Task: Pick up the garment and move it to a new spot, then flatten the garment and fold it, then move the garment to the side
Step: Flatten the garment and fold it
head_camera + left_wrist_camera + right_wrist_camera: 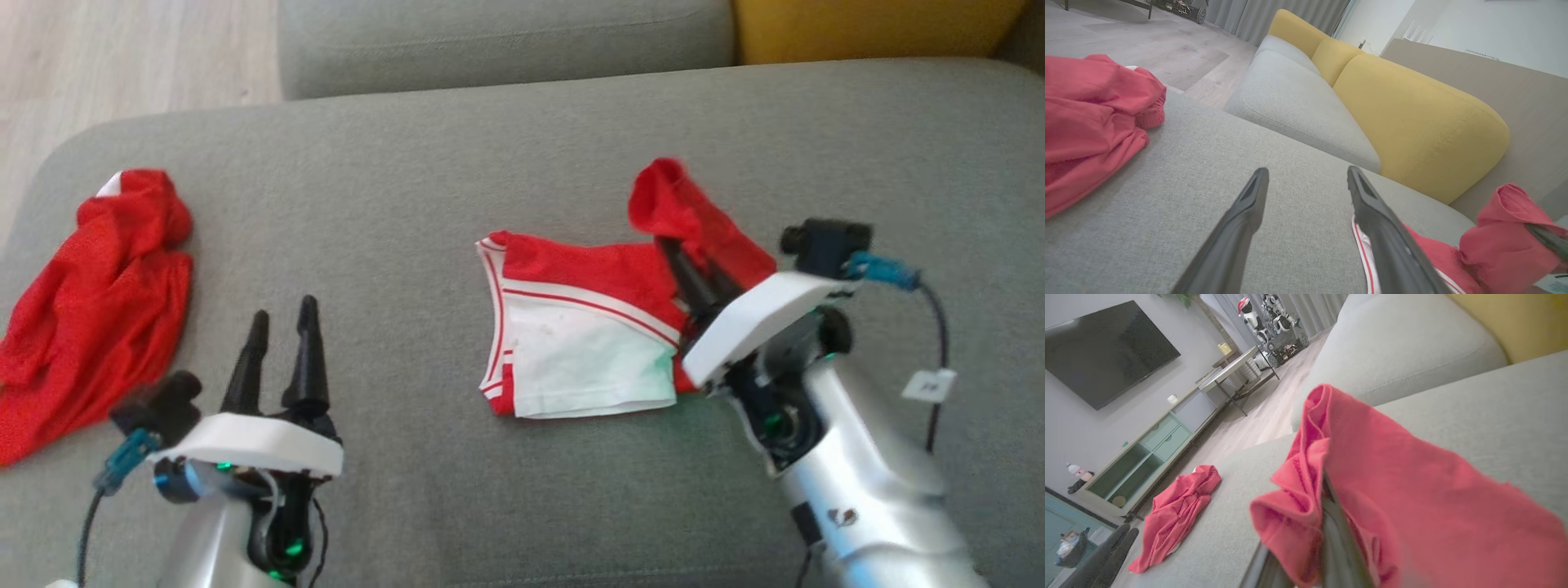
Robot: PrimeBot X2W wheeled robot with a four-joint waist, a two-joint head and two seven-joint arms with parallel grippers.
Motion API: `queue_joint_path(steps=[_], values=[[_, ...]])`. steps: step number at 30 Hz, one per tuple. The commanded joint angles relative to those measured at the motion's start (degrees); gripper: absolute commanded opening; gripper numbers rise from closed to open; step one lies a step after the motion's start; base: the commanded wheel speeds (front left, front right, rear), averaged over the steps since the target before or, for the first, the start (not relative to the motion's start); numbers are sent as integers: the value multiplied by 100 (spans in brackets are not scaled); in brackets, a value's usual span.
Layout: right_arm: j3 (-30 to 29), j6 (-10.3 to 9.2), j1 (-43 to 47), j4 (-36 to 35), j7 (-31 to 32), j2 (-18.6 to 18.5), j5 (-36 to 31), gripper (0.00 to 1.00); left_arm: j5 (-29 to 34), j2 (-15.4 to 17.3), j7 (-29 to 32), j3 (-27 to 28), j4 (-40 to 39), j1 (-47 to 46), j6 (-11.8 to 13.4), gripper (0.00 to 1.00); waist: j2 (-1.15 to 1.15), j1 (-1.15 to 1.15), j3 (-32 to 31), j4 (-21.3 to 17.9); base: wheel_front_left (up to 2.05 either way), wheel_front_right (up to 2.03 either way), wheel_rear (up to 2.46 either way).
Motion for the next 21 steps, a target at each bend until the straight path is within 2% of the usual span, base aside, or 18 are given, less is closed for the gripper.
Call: queue_joint_path(steps=[1, 15, 16, 17, 18, 21], values=[[251, 11, -262, -88, -186, 80, 144, 0, -59, 72, -44, 93, -147, -196, 25, 100, 0, 0, 77, 116, 0, 0, 0], [1604, 11, -803, 1350, -1472, 80, 977, 0, -174, 72, -44, -131, -10, -273, 45, 100, 0, 0, 292, 683, 0, 0, 0], [1693, 11, -847, 1468, -1530, 80, 1000, 10, -178, 72, -44, -134, -4, -275, 45, 100, 0, 0, 297, 704, 0, 0, 0], [1795, 11, -888, 1574, -1578, 80, 1007, 84, -179, 72, -44, -139, 2, -275, 44, 100, 0, 0, 301, 721, 0, 0, 0], [1895, 11, -912, 1650, -1605, 80, 1054, 100, -178, 72, -44, -143, 12, -273, 43, 100, 0, 0, 301, 738, 0, 0, 0], [2250, 11, -939, 1637, -1680, 80, 1320, 100, -168, 72, -44, -142, 43, -261, 40, 100, 0, 0, 295, 764, 0, 0, 0]])
